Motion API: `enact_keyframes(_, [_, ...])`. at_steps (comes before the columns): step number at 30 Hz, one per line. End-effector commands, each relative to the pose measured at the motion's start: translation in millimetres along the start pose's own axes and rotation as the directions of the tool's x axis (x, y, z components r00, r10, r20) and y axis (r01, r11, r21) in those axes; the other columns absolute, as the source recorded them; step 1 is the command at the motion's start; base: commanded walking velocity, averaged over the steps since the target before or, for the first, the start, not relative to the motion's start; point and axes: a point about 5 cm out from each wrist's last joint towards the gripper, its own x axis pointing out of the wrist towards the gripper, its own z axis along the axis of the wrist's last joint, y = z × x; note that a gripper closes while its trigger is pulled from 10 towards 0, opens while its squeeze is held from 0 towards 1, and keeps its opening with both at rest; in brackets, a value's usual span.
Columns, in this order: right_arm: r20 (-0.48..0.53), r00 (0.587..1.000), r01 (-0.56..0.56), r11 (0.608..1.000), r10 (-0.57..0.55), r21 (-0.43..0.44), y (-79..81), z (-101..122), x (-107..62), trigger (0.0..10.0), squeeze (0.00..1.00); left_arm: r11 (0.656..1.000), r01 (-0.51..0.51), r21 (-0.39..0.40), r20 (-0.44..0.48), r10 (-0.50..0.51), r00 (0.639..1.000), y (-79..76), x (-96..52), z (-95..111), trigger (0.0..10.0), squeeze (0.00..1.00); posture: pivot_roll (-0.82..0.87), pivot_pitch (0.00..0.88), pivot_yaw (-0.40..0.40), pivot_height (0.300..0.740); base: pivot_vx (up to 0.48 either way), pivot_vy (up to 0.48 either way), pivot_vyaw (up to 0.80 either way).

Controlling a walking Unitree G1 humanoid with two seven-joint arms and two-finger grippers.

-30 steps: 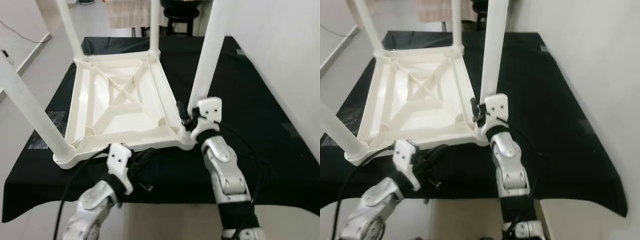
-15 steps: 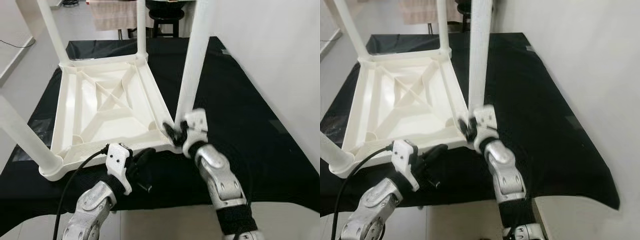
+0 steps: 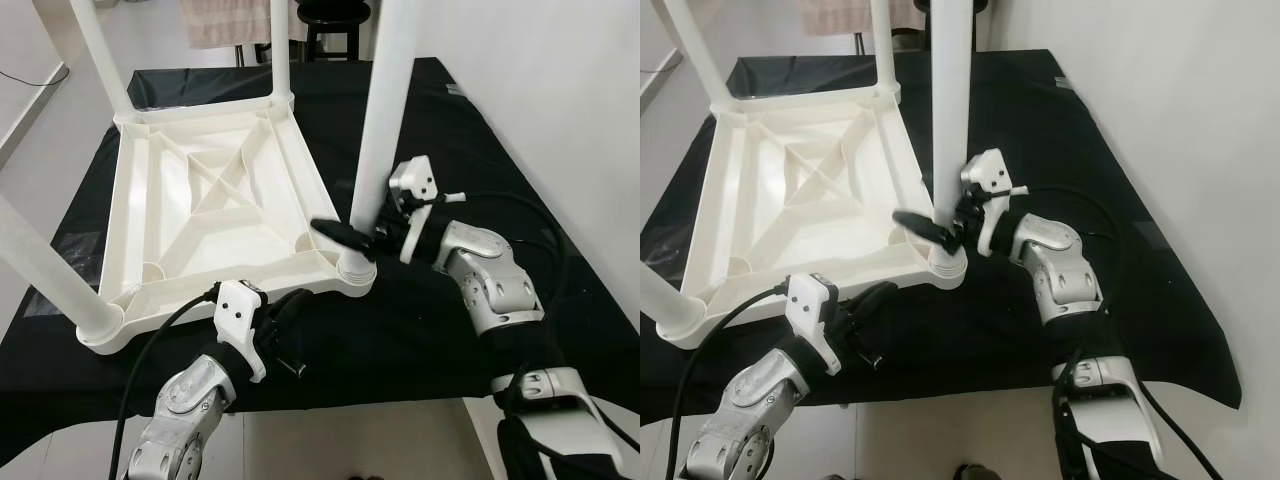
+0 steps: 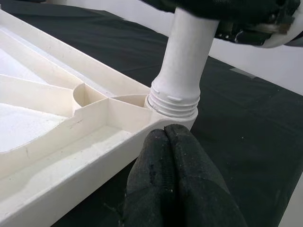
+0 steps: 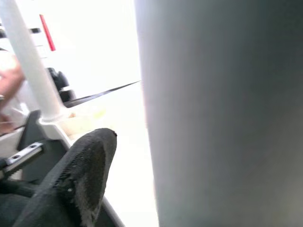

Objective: Building children table

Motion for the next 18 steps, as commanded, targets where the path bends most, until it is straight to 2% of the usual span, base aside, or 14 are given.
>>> enact_keyframes(1, [0.017, 0.998, -0.063, 0.997, 0.062, 0.039, -1.9, -0.4, -1.7, 4.5, 0.0, 1.0, -0.002, -0.007, -0.017, 0.002, 1.0, -1.2, -1.0, -4.4, 10.0, 0.0, 0.03, 0.121, -0.036, 0.74, 0.0, 0.0, 0.0])
enact_keyframes(2, [0.012, 0.998, -0.066, 0.996, 0.065, 0.061, -4.5, -2.9, -2.5, 0.0, 0.0, 1.0, -0.002, -0.004, -0.018, 0.002, 1.0, -1.5, -1.1, -4.5, 10.0, 0.0, 0.04, 0.12, -0.039, 0.74, 0.0, 0.0, 0.0])
enact_keyframes(5, [0.005, 0.998, -0.065, 0.995, 0.065, 0.076, -6.6, -5.5, -3.3, 0.0, 0.0, 1.0, -0.003, -0.001, -0.018, 0.003, 1.0, -1.8, -1.3, -4.6, 10.0, 0.0, 0.04, 0.119, -0.041, 0.74, 0.0, 0.0, 0.0])
enact_keyframes(9, [-0.019, 1.0, -0.002, 0.996, 0.004, 0.093, -16.0, -15.2, -10.2, 0.0, 0.0, 1.0, -0.012, 0.016, -0.018, 0.012, 1.0, -3.2, -2.5, -4.2, 10.0, 0.0, 0.04, 0.123, -0.045, 0.74, 0.0, 0.0, 0.0])
enact_keyframes(12, [-0.016, 1.0, 0.014, 0.996, -0.012, 0.093, -16.4, -17.2, -12.5, 0.0, 0.0, 1.0, -0.013, 0.019, -0.018, 0.013, 1.0, -3.4, -2.7, -4.1, 10.0, 0.0, 0.04, 0.125, -0.044, 0.74, 0.0, 0.0, 0.0])
enact_keyframes(14, [-0.047, 0.995, 0.089, 0.993, -0.085, 0.077, -13.5, -28.7, -18.6, 0.0, 0.0, 0.999, -0.013, 0.036, -0.023, 0.013, 1.0, -3.9, -3.8, -3.4, 10.0, 0.0, 0.04, 0.135, -0.044, 0.74, 0.0, 0.0, 0.0])
enact_keyframes(17, [-0.072, 0.989, 0.137, 0.988, -0.132, 0.071, -11.1, -36.6, -20.9, 0.0, 0.0, 0.999, -0.011, 0.048, -0.027, 0.013, 1.0, -4.3, -4.5, -3.2, 10.0, 0.0, 0.04, 0.136, -0.044, 0.74, 0.0, 0.0, 0.0])
enact_keyframes(18, [-0.158, 0.949, 0.282, 0.958, -0.273, 0.041, -3.4, -53.7, -21.2, 0.0, 0.0, 0.998, -0.009, 0.06, -0.031, 0.011, 0.999, -4.8, -5.6, -2.8, 10.0, 0.0, 0.04, 0.141, -0.044, 0.74, 0.0, 0.0, 0.0])
